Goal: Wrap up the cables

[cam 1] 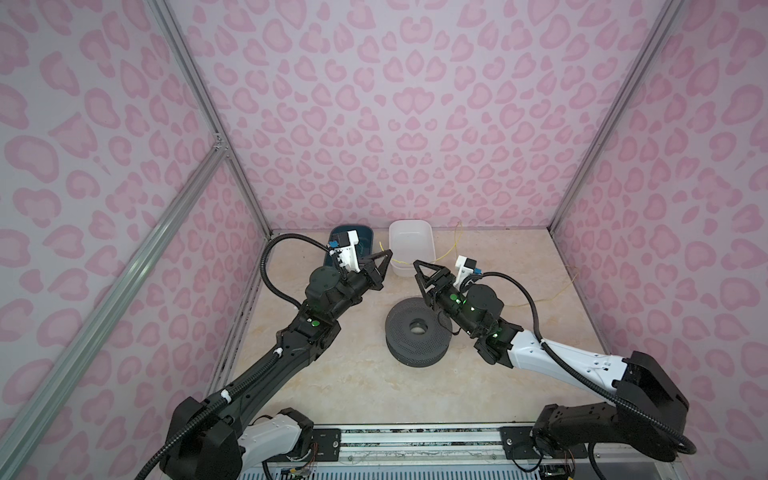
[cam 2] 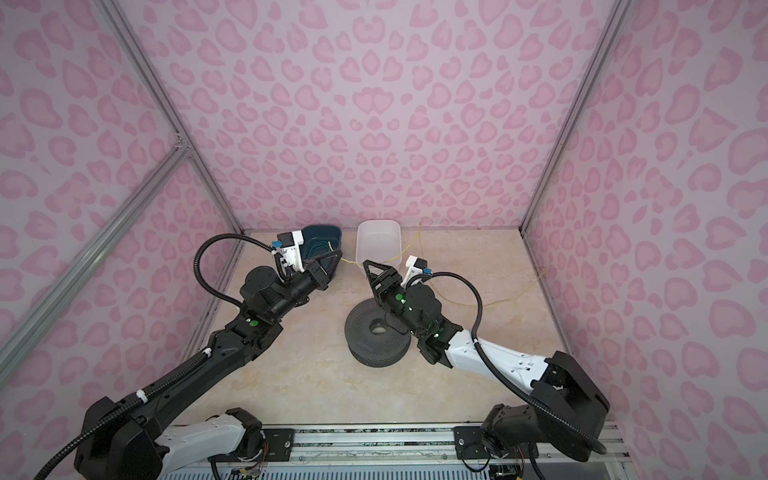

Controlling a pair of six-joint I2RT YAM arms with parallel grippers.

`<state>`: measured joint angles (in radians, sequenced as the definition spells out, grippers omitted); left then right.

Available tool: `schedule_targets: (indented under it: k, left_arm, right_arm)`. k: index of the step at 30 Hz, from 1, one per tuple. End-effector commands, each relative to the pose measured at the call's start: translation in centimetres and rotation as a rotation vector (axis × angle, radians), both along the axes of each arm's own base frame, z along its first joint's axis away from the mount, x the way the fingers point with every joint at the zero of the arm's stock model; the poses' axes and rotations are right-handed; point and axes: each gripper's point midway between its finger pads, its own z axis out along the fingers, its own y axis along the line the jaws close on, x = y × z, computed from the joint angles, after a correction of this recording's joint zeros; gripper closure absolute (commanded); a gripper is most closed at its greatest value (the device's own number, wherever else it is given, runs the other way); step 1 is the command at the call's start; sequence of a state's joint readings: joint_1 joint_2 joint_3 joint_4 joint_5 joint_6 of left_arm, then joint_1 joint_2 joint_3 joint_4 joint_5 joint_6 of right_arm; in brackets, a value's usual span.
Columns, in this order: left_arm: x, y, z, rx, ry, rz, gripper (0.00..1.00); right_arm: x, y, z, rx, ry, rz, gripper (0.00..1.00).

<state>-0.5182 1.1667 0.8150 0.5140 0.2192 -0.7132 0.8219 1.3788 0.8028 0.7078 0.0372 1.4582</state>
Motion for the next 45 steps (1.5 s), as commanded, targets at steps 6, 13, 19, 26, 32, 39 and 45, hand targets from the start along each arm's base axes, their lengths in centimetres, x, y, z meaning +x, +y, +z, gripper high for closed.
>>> schedule_targets:
  k: [6,13,19,26,32,39,45]
  left_arm:
    - [-0.8,0.2,2.1,-0.054,-0.054,-0.001,0.97]
    - [-1.0,0.5,1.9,-0.050,-0.056,0.010,0.97]
    - [-0.8,0.6,2.2,-0.056,-0.059,0.024,0.97]
    - [-0.6,0.6,2.5,-0.059,-0.066,0.030,0.97]
    - [-0.6,0.6,2.1,-0.055,-0.059,0.034,0.97]
    - [-0.5,0.4,2.0,-0.055,-0.041,0.023,0.68]
    - [-1.5,2.1,1.7,-0.037,-0.038,0.079,0.25]
  right_arm:
    - [2.1,0.1,3.8,0.206,-0.070,-0.024,0.66]
    - [2.2,0.9,4.0,0.205,-0.050,0.005,0.84]
    - [1.8,1.9,4.4,0.217,-0.044,0.046,0.80]
    - [1.4,2.8,4.7,0.207,-0.030,0.066,0.81]
    - [0.9,3.0,4.7,0.210,-0.024,0.070,0.96]
    - [1.3,2.0,5.1,0.224,-0.026,0.040,1.00]
    - [2.0,-1.8,4.4,0.174,-0.028,-0.051,1.00]
